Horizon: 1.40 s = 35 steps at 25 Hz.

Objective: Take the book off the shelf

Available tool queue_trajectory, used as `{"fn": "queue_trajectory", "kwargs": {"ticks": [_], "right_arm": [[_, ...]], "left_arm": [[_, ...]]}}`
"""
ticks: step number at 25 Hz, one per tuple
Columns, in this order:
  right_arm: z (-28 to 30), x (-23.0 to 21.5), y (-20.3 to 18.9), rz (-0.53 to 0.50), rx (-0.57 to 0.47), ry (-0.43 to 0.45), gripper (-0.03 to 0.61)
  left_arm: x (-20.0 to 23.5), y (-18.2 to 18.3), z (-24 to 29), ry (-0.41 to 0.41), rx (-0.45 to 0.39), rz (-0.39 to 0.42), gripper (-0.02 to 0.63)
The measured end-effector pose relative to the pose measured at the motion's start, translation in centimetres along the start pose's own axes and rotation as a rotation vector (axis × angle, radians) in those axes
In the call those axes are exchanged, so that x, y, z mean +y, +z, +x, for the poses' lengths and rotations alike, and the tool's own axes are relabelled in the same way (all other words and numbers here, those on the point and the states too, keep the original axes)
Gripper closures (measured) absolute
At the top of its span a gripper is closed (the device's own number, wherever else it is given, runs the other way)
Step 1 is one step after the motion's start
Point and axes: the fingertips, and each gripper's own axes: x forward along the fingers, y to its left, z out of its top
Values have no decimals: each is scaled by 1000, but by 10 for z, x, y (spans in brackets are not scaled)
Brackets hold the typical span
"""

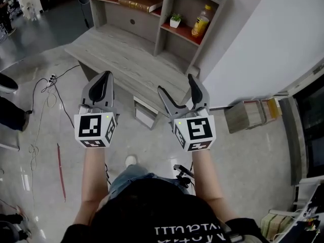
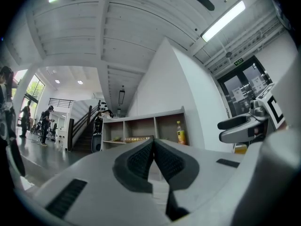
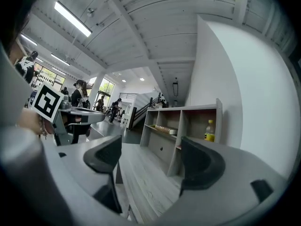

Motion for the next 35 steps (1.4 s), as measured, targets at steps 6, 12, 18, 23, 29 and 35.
{"fn": "queue_trajectory", "kwargs": {"ticks": [6,12,18,23,29,35], "right_arm": [[72,13,6,-40,0,-7,193],[125,29,11,-64,-3,-17,193],[154,30,11,-65,-1,-32,193],[175,32,9,-93,10,-15,193],[206,30,10,-122,4,0,193],[247,26,10,-150,-7,2,193]], "left_arm": [[63,-8,37,9,-9,0,603],[115,-12,58,10,-5,17,603],[144,-26,66,30,5,1,603],[156,-31,77,40,9,-2,603],[169,-37,97,48,9,14,603],[194,-45,124,52,13,27,603]]}}
